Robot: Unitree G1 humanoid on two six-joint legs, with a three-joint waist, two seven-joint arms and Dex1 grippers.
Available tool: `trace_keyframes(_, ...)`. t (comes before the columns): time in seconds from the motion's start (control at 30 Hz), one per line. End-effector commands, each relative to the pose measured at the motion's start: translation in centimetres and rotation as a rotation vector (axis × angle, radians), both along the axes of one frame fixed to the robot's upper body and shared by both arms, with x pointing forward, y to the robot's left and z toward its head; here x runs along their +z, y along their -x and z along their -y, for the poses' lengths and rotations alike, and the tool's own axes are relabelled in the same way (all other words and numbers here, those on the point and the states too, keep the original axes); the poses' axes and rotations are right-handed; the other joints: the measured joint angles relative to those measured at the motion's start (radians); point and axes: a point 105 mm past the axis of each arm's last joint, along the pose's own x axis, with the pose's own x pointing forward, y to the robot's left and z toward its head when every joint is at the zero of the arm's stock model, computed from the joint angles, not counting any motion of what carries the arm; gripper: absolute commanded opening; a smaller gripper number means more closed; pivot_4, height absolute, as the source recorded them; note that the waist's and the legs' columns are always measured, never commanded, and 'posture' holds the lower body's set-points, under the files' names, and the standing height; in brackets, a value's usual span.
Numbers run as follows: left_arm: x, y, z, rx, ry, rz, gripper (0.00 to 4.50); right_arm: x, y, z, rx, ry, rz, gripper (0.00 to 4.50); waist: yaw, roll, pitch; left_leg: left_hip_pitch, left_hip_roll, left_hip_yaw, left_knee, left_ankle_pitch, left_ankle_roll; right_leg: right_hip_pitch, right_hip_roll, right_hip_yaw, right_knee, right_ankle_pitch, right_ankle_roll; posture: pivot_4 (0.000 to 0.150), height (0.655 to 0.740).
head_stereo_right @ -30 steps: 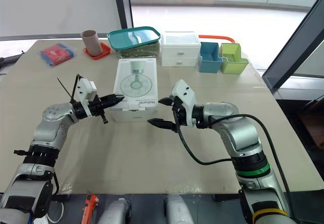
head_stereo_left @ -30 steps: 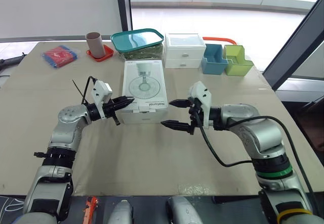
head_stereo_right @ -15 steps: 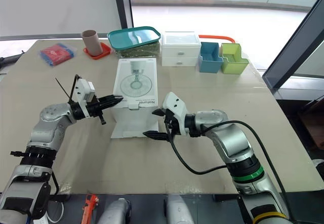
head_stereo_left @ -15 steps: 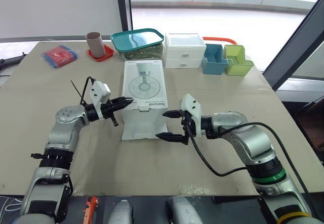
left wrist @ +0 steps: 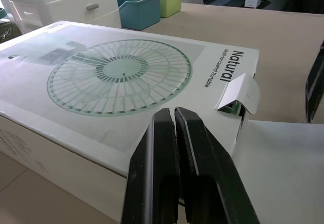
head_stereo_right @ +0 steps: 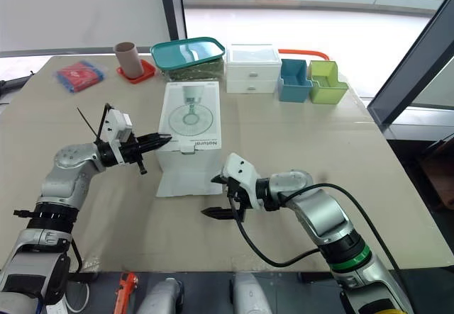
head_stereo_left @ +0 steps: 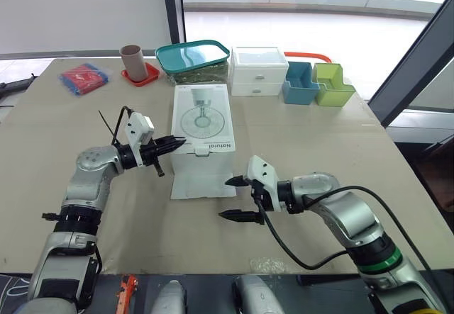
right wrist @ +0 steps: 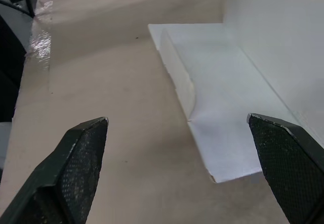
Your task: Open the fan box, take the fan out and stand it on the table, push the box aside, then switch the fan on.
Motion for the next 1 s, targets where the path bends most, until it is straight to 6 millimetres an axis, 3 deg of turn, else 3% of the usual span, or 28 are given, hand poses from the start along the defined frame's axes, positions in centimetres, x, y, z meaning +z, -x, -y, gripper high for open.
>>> trace_keyframes(0.03, 0.9, 0.3, -1.1, -0.018, -0.021, -0.002, 0.19, 1.1, -1.6, 0.9, -0.08, -0.046, 0.0, 4.5, -0.001, 0.0, 0.0, 0.0, 0.0, 0.0, 0.0, 0.0, 0.0, 0.0, 0.0, 0.0, 0.0, 0.0, 0.0, 0.15, 0.74)
trace_keyframes(0.5, 0.9, 0.1, -0.1, -0.027, -0.013, 0.006, 0.19, -1.1, -3.1, 0.5, -0.118, -0.011, -0.028, 4.5, 0.001, 0.0, 0.0, 0.0, 0.0, 0.0, 0.0, 0.0, 0.0, 0.0, 0.0, 0.0, 0.0, 0.0, 0.0, 0.15, 0.74)
trace_keyframes(0.73, 0.9, 0.1, 0.1, -0.028, -0.005, 0.009, 0.19, -0.7, -2.7, 2.6, -0.122, 0.004, -0.037, 4.5, 0.002, 0.0, 0.0, -0.001, 0.0, 0.0, 0.0, 0.0, 0.0, 0.0, 0.0, 0.0, 0.0, 0.0, 0.0, 0.15, 0.74)
trace_keyframes(0.87, 0.8, 0.2, 0.1, -0.024, -0.005, 0.008, 0.19, 0.0, -2.3, 2.6, -0.106, -0.025, -0.046, 4.5, 0.0, 0.0, 0.0, 0.0, 0.0, 0.0, 0.0, 0.0, 0.0, 0.0, 0.0, 0.0, 0.0, 0.0, 0.0, 0.15, 0.74)
trace_keyframes(1.0, 0.7, 0.1, 0.1, -0.019, -0.011, 0.008, 0.19, 0.8, -3.2, 2.0, -0.139, -0.086, -0.068, 4.5, 0.0, 0.0, 0.0, 0.0, 0.0, 0.0, 0.0, 0.0, 0.0, 0.0, 0.0, 0.0, 0.0, 0.0, 0.0, 0.15, 0.74)
